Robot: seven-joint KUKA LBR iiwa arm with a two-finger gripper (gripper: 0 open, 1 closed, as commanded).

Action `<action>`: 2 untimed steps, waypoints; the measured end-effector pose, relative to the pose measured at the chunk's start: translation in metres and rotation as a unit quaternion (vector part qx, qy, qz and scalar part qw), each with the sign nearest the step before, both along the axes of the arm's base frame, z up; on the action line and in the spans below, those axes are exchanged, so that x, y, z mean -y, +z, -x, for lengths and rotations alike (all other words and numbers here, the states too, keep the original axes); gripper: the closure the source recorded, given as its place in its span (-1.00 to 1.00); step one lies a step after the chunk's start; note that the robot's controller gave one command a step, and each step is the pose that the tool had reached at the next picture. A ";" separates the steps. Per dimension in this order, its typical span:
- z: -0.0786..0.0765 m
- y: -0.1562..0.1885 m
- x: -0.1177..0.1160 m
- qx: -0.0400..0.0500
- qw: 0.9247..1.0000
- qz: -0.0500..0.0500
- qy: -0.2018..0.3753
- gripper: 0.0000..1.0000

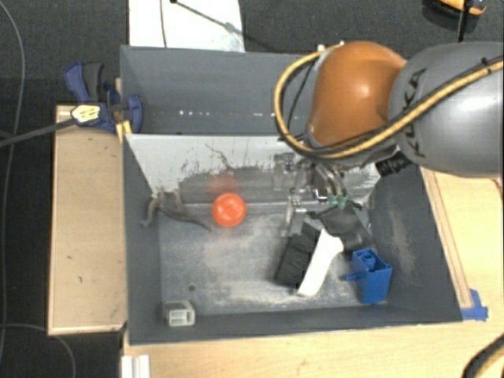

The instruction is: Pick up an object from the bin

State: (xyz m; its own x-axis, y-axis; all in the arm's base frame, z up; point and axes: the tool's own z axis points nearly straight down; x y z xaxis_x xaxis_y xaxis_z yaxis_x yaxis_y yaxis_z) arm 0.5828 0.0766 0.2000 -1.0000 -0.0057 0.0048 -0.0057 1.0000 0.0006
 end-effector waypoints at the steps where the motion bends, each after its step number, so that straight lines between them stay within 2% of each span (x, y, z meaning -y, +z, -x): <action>1: -0.001 0.003 0.000 0.002 1.000 0.000 0.000 -1.00; 2: -0.005 -0.014 0.014 0.007 1.000 -0.001 0.030 -1.00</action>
Offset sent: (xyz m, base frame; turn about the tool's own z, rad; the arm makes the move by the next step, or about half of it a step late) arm 0.0056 -0.0487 -0.0589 -0.1610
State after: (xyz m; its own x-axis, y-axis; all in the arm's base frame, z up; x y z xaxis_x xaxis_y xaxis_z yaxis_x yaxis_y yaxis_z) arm 0.5874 0.0627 0.1862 -0.9978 -0.0656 -0.0084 -0.0656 0.9978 0.0028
